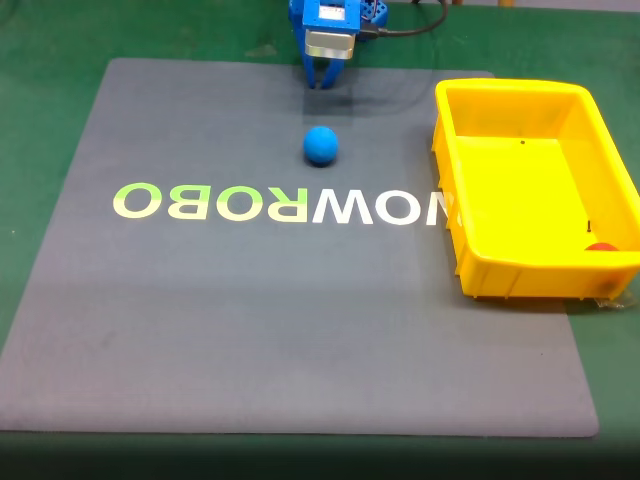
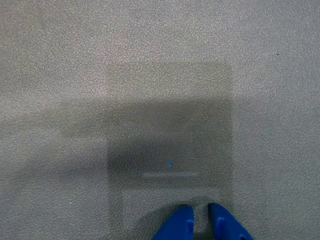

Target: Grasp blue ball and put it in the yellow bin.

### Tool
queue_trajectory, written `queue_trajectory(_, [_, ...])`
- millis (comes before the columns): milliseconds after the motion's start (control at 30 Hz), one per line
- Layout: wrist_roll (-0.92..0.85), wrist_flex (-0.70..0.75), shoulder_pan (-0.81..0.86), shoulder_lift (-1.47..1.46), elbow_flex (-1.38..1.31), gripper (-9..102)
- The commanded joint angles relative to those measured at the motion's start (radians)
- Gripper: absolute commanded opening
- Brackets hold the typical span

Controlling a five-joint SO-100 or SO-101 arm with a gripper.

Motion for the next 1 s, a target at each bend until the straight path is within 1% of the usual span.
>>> queue_trajectory(0, [-0.028,0.009,-0.04,0.012,0.032,0])
queue_trajectory(433, [-0.026,0.009,-0.043,0.012,0.032,0])
queue_trajectory(567, [-0.012,-0.015,-0.054,0.012,0.031,2])
queue_trajectory(633, [-0.032,-0.046,-0.037,0.012,0.028,6])
queue_trajectory(733, [-0.067,-0.097,-0.011,0.012,0.003,17])
queue_trajectory(800, [-0.098,-0.112,-0.003,0.012,-0.034,23])
queue_trajectory(867, [-0.127,-0.13,0.003,0.0,-0.075,25])
queue_trajectory(967, [-0.16,-0.193,0.008,-0.091,-0.14,25])
